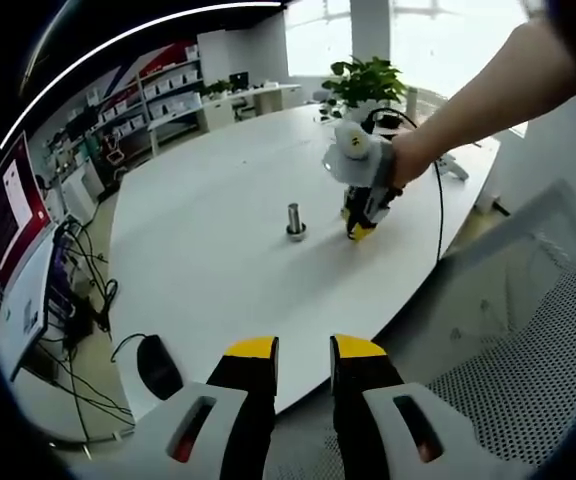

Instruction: Place the washer onto the threaded stud by aligning its center hole with the stud, sliding it down to the base, and recovering from edge contact or off-axis alignment until the washer reaches the visible bottom stop.

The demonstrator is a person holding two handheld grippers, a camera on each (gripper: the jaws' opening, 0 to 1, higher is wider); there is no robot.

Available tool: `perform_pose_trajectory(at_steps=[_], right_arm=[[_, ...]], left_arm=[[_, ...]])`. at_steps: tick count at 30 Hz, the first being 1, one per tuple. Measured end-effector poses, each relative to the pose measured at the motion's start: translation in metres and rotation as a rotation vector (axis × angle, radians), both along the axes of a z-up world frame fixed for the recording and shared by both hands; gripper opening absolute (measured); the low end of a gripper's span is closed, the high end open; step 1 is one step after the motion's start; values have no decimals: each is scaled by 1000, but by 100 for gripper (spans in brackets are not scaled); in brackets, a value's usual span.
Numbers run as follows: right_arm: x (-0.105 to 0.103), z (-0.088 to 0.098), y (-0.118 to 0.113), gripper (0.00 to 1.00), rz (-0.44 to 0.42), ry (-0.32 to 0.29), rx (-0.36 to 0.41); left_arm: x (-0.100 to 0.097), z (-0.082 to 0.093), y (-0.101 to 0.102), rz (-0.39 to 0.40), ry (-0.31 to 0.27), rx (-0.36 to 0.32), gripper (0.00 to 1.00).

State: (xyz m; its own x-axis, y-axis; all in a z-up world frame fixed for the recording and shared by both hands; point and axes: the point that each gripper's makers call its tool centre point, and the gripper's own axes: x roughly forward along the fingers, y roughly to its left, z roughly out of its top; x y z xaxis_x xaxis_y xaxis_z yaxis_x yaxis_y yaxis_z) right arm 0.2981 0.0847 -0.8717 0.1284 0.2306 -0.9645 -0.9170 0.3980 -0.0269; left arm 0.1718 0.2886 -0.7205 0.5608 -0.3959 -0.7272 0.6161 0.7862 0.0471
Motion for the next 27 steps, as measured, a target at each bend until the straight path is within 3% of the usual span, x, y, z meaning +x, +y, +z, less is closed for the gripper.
perform_pose_trajectory(at_steps=[2,8,12,16,27], right_arm=[[-2,1,1,15,-43,-4,23],[-6,4,4,14,-20,-40,17],[-1,3,2,14,-71,-33,40],[0,3,-4,14,-73,-63,39],[1,25,-24,14,-160,-79,95]], left_arm=[[0,0,0,0,-2,-1,18],[1,1,0,0,-5,0,18],[-1,-1,-1,-6,5,9,18],[-2,-2,-1,-6,7,15,18],[0,1,1,6,-2,2,19]])
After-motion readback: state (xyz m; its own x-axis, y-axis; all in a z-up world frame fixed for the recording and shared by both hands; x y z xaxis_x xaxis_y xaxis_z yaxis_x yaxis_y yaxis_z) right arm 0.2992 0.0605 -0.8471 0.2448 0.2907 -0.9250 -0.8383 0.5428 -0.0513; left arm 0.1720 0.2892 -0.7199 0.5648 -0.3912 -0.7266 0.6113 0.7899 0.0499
